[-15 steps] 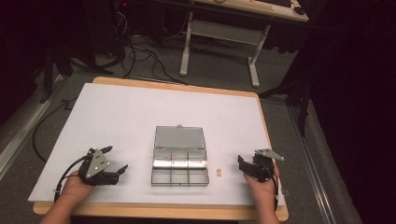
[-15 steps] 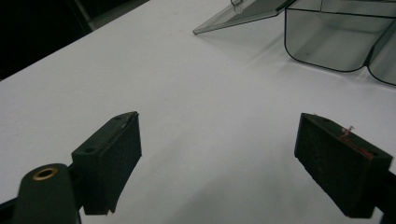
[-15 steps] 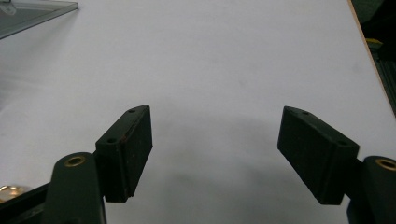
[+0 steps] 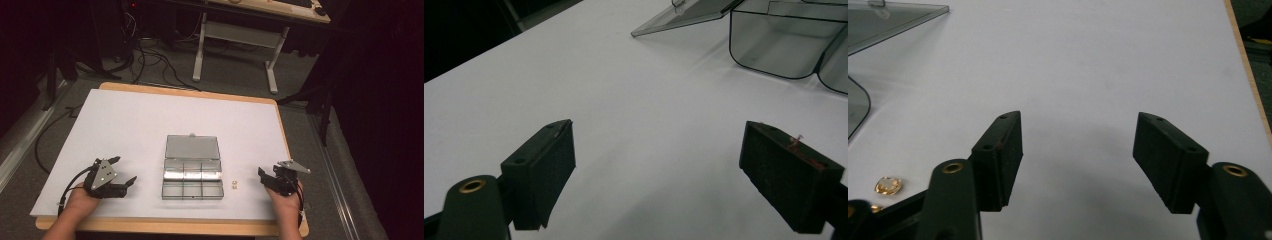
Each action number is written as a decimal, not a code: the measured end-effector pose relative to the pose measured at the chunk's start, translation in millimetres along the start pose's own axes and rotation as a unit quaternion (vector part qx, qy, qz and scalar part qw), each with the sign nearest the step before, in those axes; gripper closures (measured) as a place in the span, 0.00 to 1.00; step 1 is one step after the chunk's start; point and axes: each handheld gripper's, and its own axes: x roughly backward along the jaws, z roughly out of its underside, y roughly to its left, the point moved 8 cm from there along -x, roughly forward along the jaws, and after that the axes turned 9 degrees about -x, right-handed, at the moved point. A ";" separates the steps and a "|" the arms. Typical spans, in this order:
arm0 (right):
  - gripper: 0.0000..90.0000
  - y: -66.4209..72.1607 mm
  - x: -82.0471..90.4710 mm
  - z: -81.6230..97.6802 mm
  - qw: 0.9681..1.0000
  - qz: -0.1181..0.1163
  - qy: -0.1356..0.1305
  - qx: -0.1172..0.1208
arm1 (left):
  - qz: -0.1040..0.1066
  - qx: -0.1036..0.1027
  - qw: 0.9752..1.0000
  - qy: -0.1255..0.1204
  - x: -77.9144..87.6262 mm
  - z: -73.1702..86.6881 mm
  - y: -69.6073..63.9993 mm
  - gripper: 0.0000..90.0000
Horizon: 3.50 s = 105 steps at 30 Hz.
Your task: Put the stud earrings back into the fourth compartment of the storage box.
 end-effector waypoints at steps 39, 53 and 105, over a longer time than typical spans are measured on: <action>0.50 69.8 9.3 4.6 0.992 -0.078 0.028 0.095 | -0.004 0.002 1.000 -0.002 0.7 -0.1 0.8 0.17; 0.49 106.1 18.5 -31.7 0.985 -0.075 0.070 0.142 | -0.008 0.000 1.000 -0.006 2.1 -0.4 0.8 0.17; 0.58 83.3 14.8 11.0 0.921 -0.032 0.350 0.167 | 0.009 0.039 0.999 -0.018 3.6 0.2 5.4 0.17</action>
